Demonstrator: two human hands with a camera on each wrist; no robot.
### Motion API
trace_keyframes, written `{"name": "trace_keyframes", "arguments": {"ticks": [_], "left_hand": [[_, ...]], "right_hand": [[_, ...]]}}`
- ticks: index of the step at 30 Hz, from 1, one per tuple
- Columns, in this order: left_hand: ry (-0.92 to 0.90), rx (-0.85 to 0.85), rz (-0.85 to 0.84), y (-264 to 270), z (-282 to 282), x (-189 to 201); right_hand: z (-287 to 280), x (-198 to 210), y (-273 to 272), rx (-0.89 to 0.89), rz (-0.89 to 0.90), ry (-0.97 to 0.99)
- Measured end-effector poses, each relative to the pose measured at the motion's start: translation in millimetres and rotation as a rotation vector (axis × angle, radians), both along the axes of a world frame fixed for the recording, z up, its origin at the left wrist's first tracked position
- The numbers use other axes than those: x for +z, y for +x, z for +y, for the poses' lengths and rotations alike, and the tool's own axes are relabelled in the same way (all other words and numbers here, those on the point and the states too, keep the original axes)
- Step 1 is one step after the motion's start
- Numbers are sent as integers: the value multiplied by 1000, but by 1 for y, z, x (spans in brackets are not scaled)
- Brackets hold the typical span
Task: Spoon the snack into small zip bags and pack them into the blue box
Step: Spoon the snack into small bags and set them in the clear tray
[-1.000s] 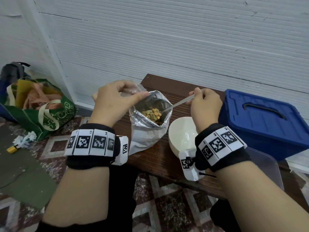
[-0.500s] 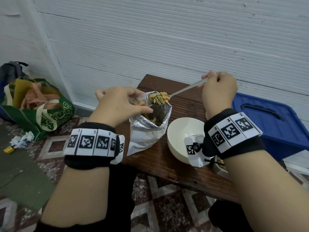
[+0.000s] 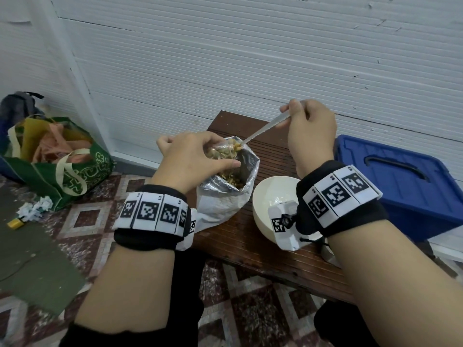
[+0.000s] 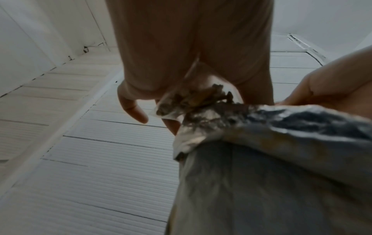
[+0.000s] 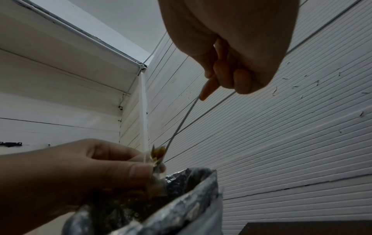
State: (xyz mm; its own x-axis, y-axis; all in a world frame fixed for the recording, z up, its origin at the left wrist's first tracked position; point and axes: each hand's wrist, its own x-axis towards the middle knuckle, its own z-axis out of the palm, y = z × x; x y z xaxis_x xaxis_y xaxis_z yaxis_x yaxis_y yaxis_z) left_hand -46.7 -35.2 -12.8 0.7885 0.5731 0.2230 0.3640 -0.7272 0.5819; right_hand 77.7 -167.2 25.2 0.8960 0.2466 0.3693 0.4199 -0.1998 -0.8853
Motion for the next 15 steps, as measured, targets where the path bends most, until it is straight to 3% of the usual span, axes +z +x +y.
{"name": "trace_keyframes", "arguments": {"ticks": [8, 15], "left_hand": [[-305, 34, -172, 1, 6, -11], [-393, 62, -239, -2, 11, -14]], "right_hand": [[-6, 5, -7, 73, -220, 171], [-14, 5, -1, -52, -245, 233]]}}
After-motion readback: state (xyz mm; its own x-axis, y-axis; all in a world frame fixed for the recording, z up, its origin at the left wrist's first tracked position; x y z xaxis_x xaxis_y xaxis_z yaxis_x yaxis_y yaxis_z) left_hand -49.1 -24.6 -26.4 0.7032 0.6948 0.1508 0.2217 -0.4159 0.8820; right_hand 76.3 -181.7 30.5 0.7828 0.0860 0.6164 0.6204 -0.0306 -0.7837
